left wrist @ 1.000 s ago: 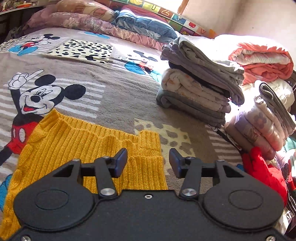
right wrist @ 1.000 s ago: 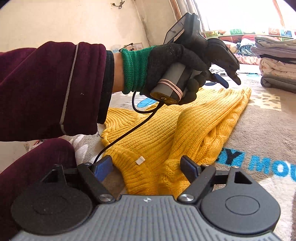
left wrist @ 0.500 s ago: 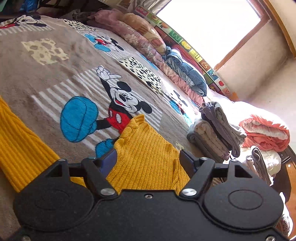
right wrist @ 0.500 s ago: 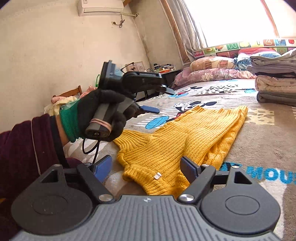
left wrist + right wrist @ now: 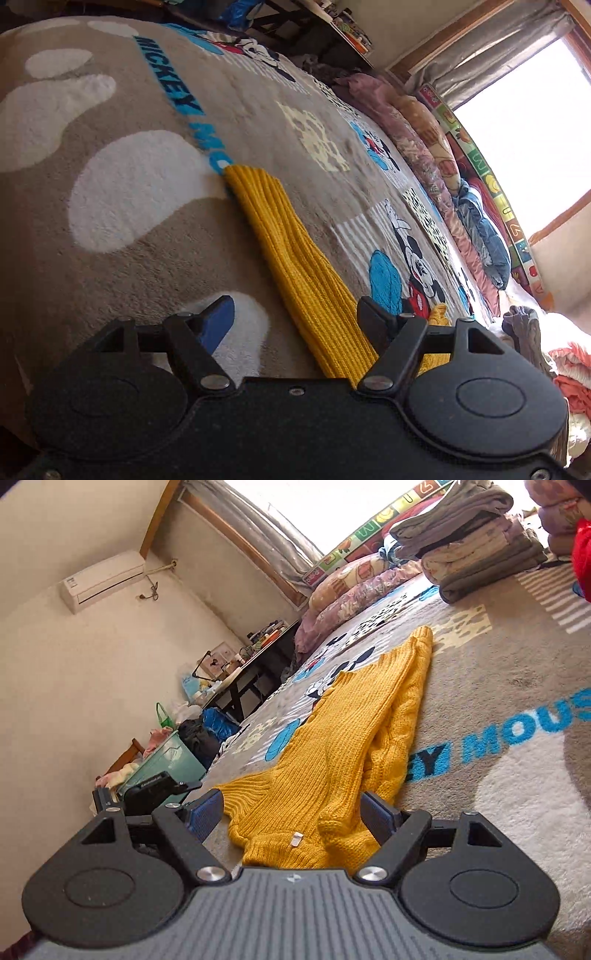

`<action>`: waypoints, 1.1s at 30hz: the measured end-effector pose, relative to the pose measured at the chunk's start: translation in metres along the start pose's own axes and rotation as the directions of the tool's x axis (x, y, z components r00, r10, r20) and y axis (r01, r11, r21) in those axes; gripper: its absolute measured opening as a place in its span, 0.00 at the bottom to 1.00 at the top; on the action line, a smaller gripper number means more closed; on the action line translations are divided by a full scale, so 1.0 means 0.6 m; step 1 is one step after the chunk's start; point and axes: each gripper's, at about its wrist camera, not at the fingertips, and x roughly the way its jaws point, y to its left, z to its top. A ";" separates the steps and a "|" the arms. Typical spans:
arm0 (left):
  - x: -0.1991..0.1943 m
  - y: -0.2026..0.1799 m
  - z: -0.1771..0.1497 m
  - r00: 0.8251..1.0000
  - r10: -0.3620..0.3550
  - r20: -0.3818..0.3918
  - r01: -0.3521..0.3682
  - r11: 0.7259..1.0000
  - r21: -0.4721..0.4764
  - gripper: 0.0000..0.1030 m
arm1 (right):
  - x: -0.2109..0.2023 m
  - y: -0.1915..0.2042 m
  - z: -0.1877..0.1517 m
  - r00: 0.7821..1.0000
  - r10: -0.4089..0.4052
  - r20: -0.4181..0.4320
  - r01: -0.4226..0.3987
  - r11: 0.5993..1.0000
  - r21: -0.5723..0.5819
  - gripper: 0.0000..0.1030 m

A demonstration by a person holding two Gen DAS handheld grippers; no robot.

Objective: Fold clothes

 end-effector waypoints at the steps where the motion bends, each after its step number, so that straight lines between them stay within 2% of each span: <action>1: 0.000 0.010 0.006 1.000 -0.018 -0.006 0.018 0.999 -0.042 0.70 | -0.002 -0.010 0.001 1.000 -0.004 0.010 0.004 0.999 0.032 0.78; 6: 0.003 0.028 0.017 0.998 -0.061 0.001 0.060 0.989 -0.137 0.70 | -0.010 -0.057 0.006 0.998 -0.025 0.062 0.013 0.984 0.178 0.79; 10: 0.010 0.027 0.022 0.997 -0.072 0.015 0.073 0.989 -0.132 0.70 | -0.009 -0.080 0.006 0.996 -0.053 0.078 0.034 0.972 0.232 0.80; 14: 0.025 0.027 0.030 0.996 -0.084 0.030 0.088 0.986 -0.141 0.68 | 0.001 -0.092 0.005 0.995 -0.063 0.074 0.043 0.968 0.248 0.83; 22: 0.055 0.013 0.039 0.995 -0.085 0.052 0.089 0.991 -0.096 0.65 | 0.018 -0.099 0.003 0.996 -0.077 0.048 0.063 0.969 0.237 0.83; 25: 0.066 0.008 0.038 0.997 -0.058 0.058 0.062 0.996 -0.067 0.48 | 0.023 -0.102 0.002 0.996 -0.085 0.037 0.074 0.970 0.230 0.83; 26: 0.070 0.006 0.038 0.997 -0.046 0.061 0.049 0.997 -0.056 0.36 | 0.025 -0.102 0.002 0.996 -0.089 0.029 0.080 0.971 0.224 0.83; 27: 0.073 0.006 0.036 0.997 -0.037 0.063 0.040 0.998 -0.047 0.28 | 0.028 -0.102 0.001 0.996 -0.090 0.022 0.083 0.973 0.216 0.84; 28: 0.076 0.004 0.034 0.997 -0.035 0.064 0.038 0.998 -0.041 0.24 | 0.030 -0.102 0.000 0.996 -0.091 0.014 0.086 0.975 0.207 0.85; 30: 0.077 -0.002 0.030 0.997 -0.061 0.052 0.063 0.998 -0.032 0.07 | 0.035 -0.099 -0.001 0.996 -0.088 0.002 0.086 0.978 0.188 0.88; 33: 0.071 -0.042 0.015 0.990 -0.125 0.063 0.122 0.991 0.047 0.07 | 0.043 -0.094 -0.001 0.997 -0.073 -0.026 0.076 0.984 0.159 0.96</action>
